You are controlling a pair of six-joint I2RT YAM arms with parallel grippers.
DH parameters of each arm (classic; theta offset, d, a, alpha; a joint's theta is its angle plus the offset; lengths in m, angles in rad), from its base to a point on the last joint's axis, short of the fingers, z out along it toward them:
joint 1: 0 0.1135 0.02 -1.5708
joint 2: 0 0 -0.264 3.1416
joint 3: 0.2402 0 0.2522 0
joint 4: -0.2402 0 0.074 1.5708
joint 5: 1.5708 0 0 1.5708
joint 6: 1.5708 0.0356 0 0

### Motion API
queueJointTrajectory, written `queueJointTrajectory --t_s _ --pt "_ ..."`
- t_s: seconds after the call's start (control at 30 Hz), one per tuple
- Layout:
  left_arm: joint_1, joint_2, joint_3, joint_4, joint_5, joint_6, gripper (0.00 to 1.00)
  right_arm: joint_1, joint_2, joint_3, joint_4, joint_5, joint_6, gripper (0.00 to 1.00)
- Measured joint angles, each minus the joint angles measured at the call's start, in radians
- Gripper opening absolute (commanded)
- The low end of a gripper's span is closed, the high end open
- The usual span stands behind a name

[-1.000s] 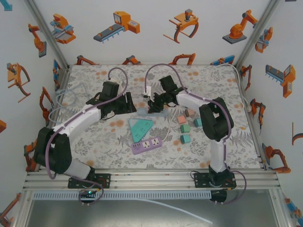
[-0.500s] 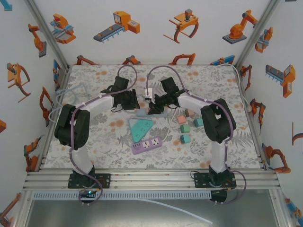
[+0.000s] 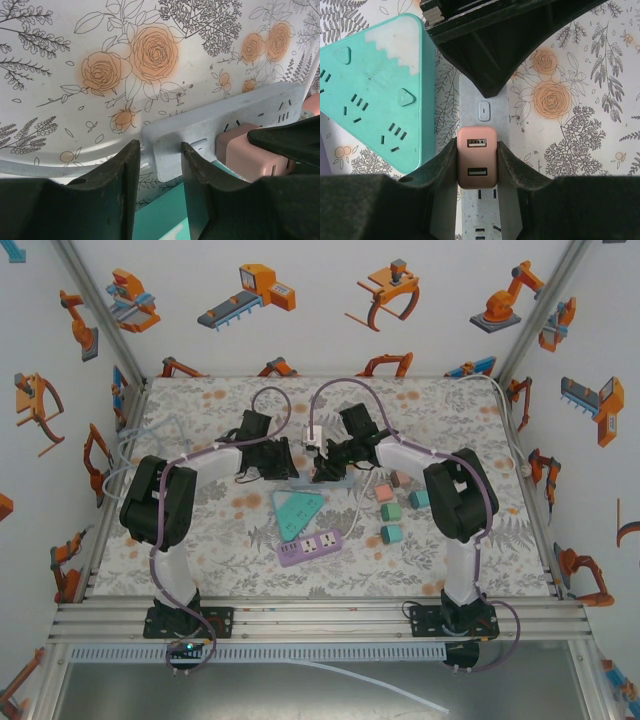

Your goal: Pull the plug off the socket

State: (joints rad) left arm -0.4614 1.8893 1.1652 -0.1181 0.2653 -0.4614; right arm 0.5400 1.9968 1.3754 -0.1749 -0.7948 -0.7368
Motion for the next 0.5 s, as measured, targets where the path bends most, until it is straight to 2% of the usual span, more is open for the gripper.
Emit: queueJointTrajectory --t_s 0.23,0.5 --pt "-0.013 -0.001 -0.001 0.007 0.001 0.050 0.37 0.000 0.000 0.000 0.007 0.000 0.036 0.10" --pt "-0.048 0.020 0.057 -0.068 -0.062 0.119 0.35 0.015 0.000 0.003 -0.017 0.031 -0.016 0.04"
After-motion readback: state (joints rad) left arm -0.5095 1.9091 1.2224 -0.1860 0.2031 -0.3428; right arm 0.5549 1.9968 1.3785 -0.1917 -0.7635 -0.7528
